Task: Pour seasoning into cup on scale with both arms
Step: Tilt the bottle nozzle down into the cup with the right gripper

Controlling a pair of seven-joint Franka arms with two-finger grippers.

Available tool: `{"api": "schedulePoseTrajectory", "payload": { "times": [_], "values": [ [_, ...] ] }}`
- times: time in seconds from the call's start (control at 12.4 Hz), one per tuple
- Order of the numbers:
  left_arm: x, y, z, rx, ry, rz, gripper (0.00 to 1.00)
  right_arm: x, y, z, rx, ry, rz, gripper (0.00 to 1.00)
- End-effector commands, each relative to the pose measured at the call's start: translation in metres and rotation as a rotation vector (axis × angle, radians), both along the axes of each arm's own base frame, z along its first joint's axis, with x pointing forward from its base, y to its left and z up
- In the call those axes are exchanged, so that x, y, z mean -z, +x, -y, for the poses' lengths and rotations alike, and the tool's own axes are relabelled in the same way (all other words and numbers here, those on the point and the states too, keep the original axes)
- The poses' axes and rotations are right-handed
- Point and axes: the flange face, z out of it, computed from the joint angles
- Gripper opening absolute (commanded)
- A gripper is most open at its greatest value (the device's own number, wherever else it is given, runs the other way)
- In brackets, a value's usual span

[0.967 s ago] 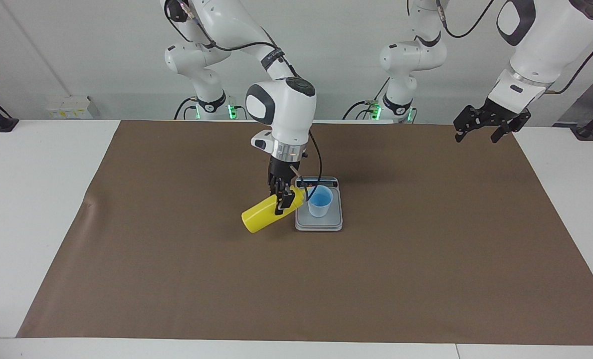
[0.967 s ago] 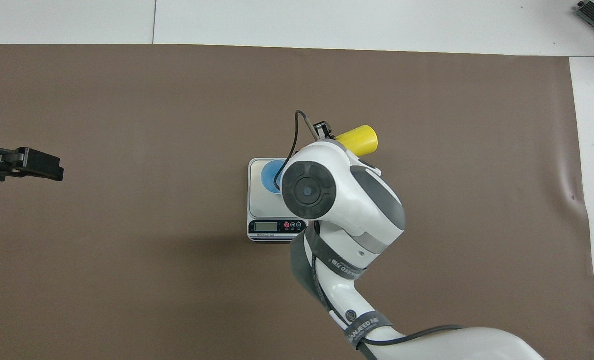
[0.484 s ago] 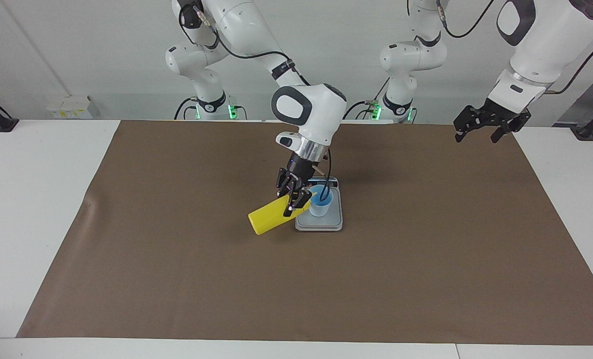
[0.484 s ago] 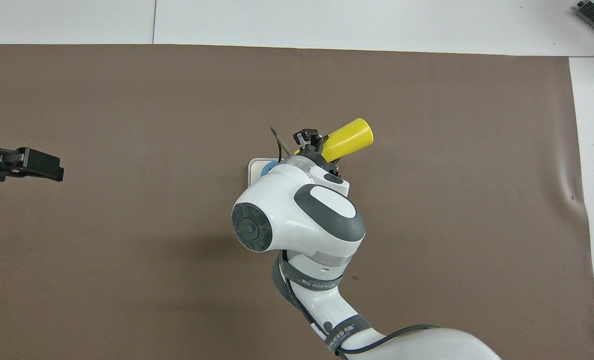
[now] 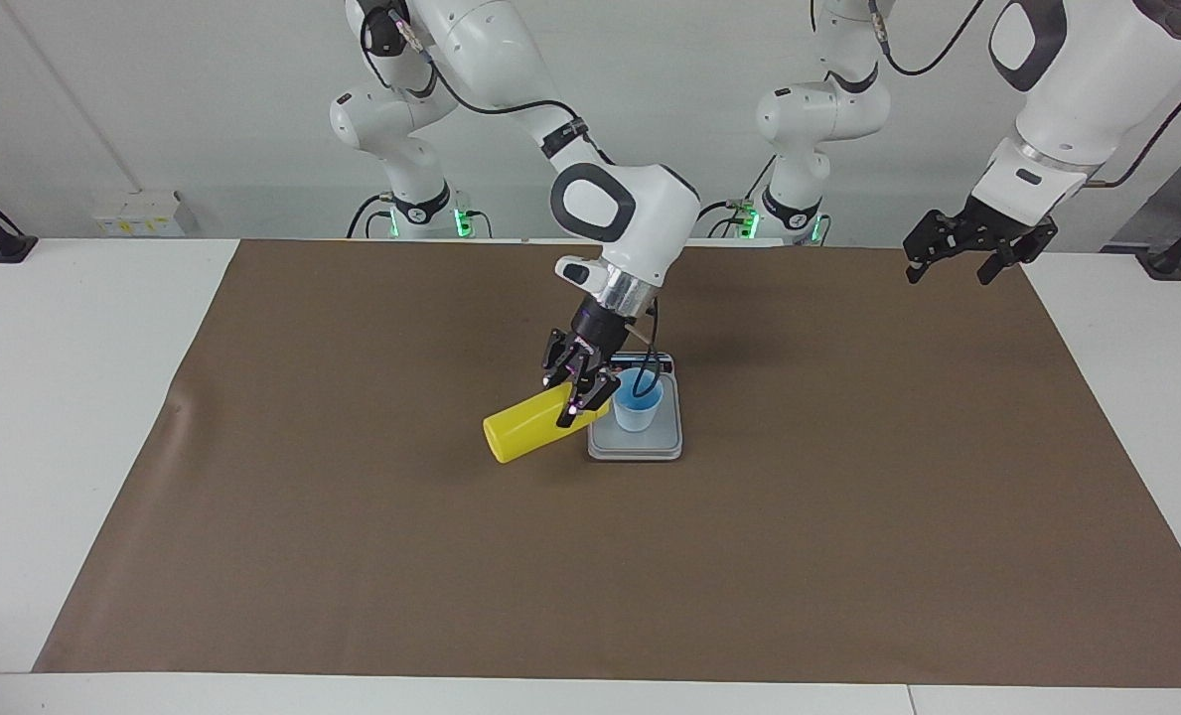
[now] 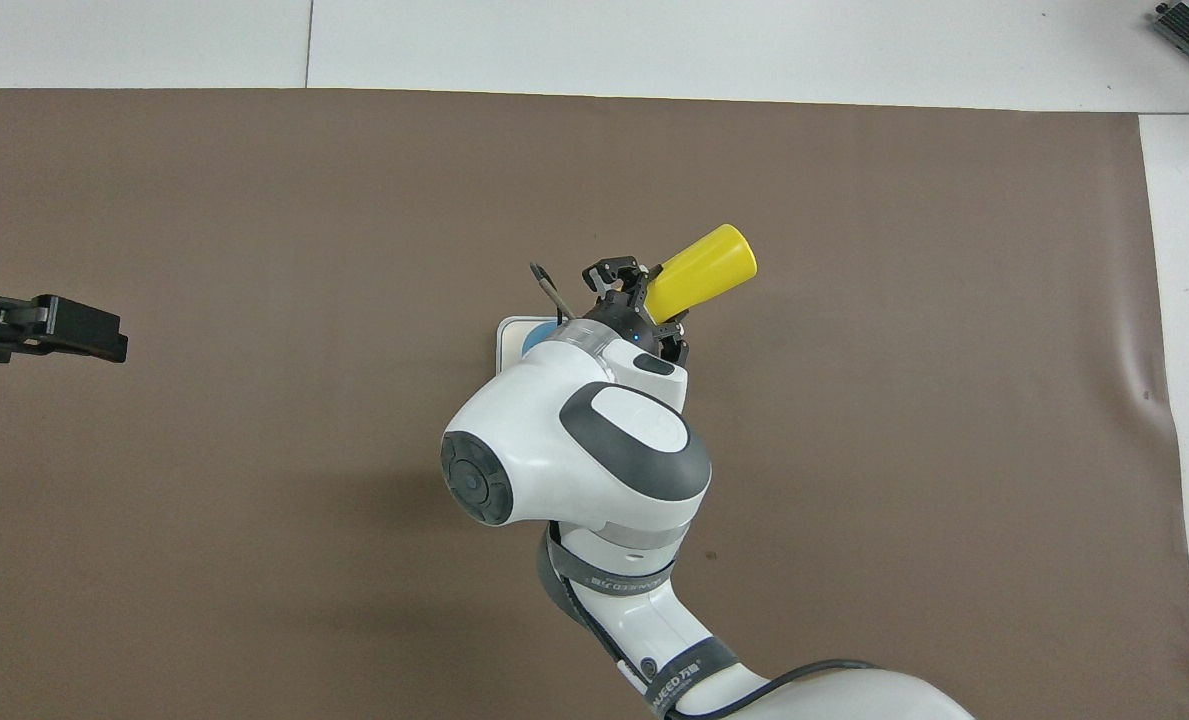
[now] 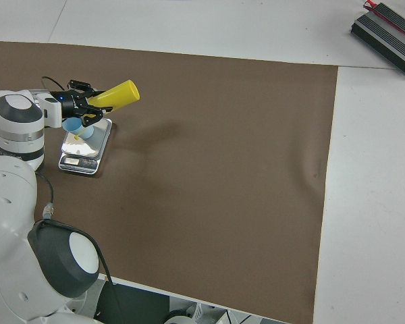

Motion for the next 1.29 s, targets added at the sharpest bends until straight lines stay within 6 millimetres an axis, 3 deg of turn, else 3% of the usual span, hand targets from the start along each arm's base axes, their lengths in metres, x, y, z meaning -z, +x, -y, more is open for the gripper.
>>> {"api": "schedulePoseTrajectory", "payload": {
  "times": [0.0, 0.48, 0.64, 0.89, 1.05, 1.21],
  "values": [
    [-0.001, -0.006, -0.001, -0.009, -0.006, -0.002, 1.0, -0.008, -0.005, -0.01, -0.027, -0.067, 0.05, 0.0],
    [-0.002, -0.005, 0.005, 0.005, -0.001, 0.015, 1.0, -0.008, -0.01, -0.005, -0.028, -0.208, 0.038, 0.0],
    [-0.001, -0.005, 0.016, 0.024, 0.002, 0.02, 1.0, -0.008, -0.012, -0.014, -0.051, -0.28, 0.044, 0.0],
    [0.0, -0.004, -0.002, -0.002, 0.009, 0.018, 1.0, -0.029, 0.001, -0.016, -0.016, -0.298, 0.037, 0.0],
    [0.004, 0.002, -0.004, -0.009, 0.009, 0.019, 1.0, -0.019, -0.001, -0.02, -0.014, -0.316, 0.017, 0.0],
    [0.005, 0.003, 0.006, 0.007, 0.01, 0.013, 1.0, -0.022, 0.003, -0.023, -0.007, -0.314, 0.025, 0.0]
  ]
}}
